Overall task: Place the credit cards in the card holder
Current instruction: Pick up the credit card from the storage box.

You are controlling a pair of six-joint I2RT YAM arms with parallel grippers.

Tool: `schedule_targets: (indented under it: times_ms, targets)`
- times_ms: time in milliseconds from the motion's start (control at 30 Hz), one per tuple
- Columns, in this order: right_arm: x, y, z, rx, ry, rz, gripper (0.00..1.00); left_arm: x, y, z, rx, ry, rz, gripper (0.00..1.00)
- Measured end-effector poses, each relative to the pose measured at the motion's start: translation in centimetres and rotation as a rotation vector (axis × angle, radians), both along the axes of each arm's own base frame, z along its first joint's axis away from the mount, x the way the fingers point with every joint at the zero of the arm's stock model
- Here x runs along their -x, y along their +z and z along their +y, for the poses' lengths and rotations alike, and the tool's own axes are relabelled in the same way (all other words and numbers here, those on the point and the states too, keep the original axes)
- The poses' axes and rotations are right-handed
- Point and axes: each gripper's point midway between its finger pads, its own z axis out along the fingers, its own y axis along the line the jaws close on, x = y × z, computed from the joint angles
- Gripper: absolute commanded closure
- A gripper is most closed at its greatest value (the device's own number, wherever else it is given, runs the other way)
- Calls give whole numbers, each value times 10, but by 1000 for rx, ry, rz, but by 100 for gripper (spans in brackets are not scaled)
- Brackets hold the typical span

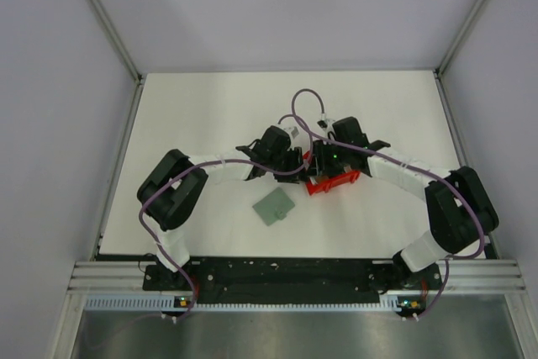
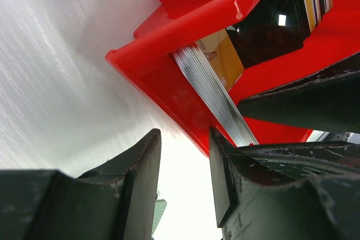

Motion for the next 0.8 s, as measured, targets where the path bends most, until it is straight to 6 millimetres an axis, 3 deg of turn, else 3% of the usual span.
schedule_targets:
  times_ms: [467,800]
  targets:
    - [-1,4,-1,-2,-5,-10,82,0,1,-1,8,-3,-3,56]
    - [-4,10,-6,-13,-24,-15,98,-1,2,-2,9,-3,-4,56]
